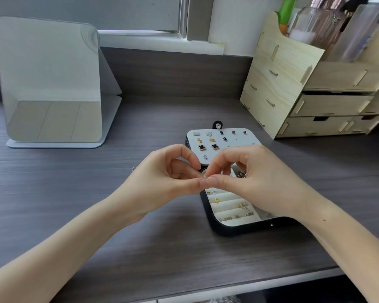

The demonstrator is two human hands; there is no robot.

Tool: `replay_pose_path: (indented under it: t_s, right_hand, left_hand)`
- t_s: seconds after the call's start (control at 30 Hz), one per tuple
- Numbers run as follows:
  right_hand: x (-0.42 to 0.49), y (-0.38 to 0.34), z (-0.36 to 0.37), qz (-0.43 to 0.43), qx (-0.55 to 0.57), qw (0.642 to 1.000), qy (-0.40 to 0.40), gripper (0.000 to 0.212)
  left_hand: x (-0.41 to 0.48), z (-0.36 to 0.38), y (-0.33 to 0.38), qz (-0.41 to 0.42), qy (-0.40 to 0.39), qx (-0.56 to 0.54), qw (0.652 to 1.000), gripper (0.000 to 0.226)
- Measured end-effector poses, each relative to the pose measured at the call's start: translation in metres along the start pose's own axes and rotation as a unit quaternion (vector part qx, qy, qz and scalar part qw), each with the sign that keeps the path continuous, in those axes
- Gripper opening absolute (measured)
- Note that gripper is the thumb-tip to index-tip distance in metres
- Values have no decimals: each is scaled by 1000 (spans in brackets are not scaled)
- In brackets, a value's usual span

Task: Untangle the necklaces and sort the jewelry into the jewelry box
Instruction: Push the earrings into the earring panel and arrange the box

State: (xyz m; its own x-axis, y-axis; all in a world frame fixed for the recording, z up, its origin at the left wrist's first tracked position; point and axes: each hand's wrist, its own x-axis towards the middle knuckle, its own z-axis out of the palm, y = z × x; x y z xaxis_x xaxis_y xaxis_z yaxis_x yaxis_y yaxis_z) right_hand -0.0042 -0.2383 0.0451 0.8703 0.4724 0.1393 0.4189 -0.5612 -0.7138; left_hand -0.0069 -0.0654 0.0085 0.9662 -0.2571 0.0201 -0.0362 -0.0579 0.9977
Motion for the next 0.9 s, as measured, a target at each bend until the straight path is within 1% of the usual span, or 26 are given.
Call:
replay_pose_path:
  t_s: [0.1,0.17,0.2,0.23,0.27,0.3,0.33,0.37,0.5,0.7,0.9]
  right_hand:
    - [2,2,-9,20,3,1000,-20,7]
    - [2,6,-15,51,28,998,-31,9]
    - [2,9,-18,71,39,996,-34,9]
    - [3,11,-20,90,44,994,-38,7]
    - [3,14,-22,108,49,992,-42,6]
    - [4,16,-24,123,55,990,-48,6]
    - [4,17,-25,134,61,988,-55,6]
    - [5,18,-24,142,62,986,-63,6]
    - [7,17,-20,162,40,982,-87,6]
    - [14,17,-16,186,-2,976,-117,8]
    - [17,12,-11,167,-81,976,-115,7]
  left_hand:
    - [-1,0,1,15,-24,-20,999,35]
    - [-1,-1,-1,26,-33,-23,999,28]
    - [-1,-2,-2,49,-35,0,998,20]
    - [0,-3,-6,98,-27,71,992,10]
    - [1,-4,-12,162,-17,184,969,4]
    - [1,-5,-16,218,-11,302,928,11]
    - [2,-5,-20,259,-16,384,886,18]
    - [2,-5,-22,271,-31,427,862,23]
    - [4,-6,-27,290,-51,463,836,32]
    - [7,-9,-28,319,-55,478,817,39]
    - [8,-10,-27,345,-54,495,795,42]
